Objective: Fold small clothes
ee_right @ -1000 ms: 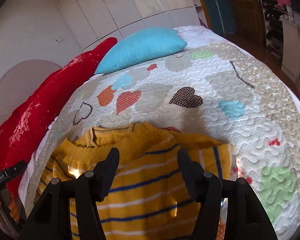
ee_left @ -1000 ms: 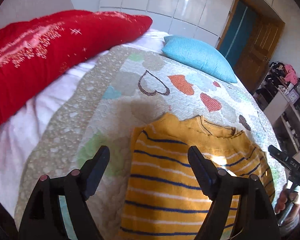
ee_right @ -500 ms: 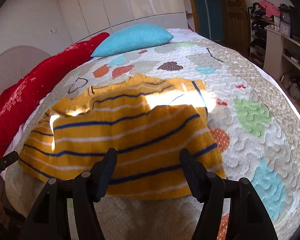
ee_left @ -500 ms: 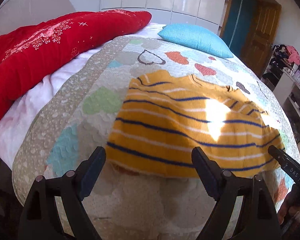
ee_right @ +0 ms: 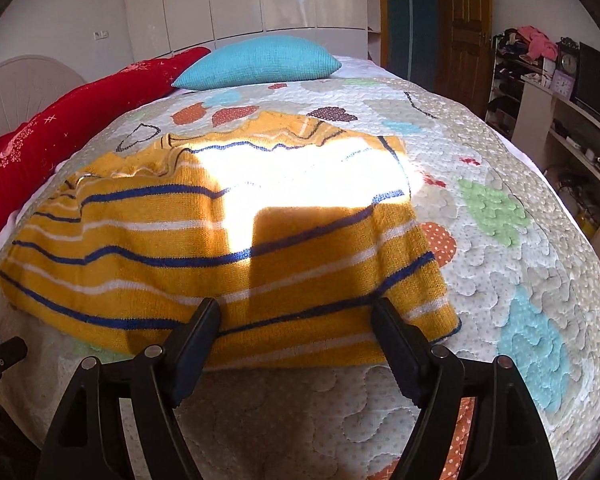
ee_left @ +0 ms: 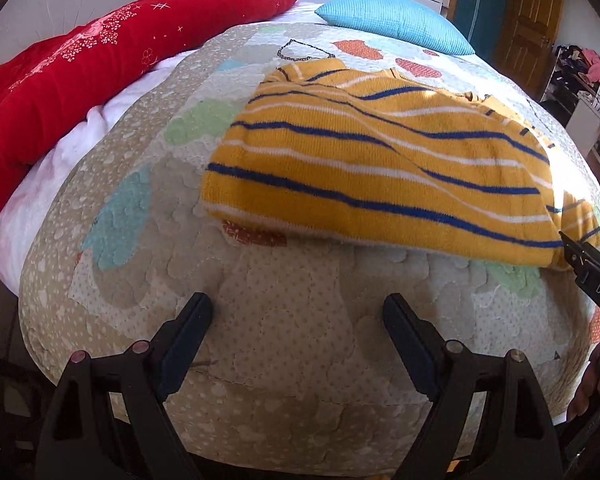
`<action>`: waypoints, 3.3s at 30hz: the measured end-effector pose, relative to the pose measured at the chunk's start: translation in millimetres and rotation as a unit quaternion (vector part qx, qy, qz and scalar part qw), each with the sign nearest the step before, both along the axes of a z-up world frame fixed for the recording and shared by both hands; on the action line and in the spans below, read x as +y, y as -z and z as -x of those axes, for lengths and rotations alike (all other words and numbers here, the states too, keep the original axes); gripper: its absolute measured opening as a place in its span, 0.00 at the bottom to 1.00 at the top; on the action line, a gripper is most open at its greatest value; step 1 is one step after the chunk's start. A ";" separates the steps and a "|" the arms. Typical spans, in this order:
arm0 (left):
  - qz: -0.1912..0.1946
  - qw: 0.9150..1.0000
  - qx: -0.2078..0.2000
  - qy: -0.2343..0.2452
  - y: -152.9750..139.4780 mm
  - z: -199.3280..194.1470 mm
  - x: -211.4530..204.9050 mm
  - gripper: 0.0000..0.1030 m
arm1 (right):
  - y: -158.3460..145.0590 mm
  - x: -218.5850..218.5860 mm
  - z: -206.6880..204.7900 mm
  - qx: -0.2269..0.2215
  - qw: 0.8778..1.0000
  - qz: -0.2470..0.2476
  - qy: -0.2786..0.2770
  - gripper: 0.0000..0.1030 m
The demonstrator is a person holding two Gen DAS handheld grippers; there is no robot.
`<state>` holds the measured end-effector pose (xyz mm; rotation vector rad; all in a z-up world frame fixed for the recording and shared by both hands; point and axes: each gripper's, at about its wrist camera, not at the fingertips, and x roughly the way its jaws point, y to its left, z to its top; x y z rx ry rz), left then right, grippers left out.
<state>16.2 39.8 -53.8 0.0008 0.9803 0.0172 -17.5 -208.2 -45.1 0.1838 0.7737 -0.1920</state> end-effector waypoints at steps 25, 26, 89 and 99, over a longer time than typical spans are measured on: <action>-0.026 1.000 -0.003 0.003 10.9 2.7 -8.7 1.00 | 9.6 9.1 7.5 -0.046 0.998 0.031 0.013 0.88; -0.026 1.000 -0.004 0.003 11.1 2.7 -8.7 1.00 | 9.6 9.6 7.4 -0.047 0.998 0.033 0.012 0.88; -0.044 0.998 -0.053 -0.007 16.1 11.9 -14.4 1.00 | 15.7 15.8 14.2 -0.072 0.996 0.048 0.011 0.94; -0.039 0.998 -0.048 -0.007 15.7 10.9 -14.3 1.00 | 15.7 15.9 14.5 -0.072 0.996 0.048 0.011 0.94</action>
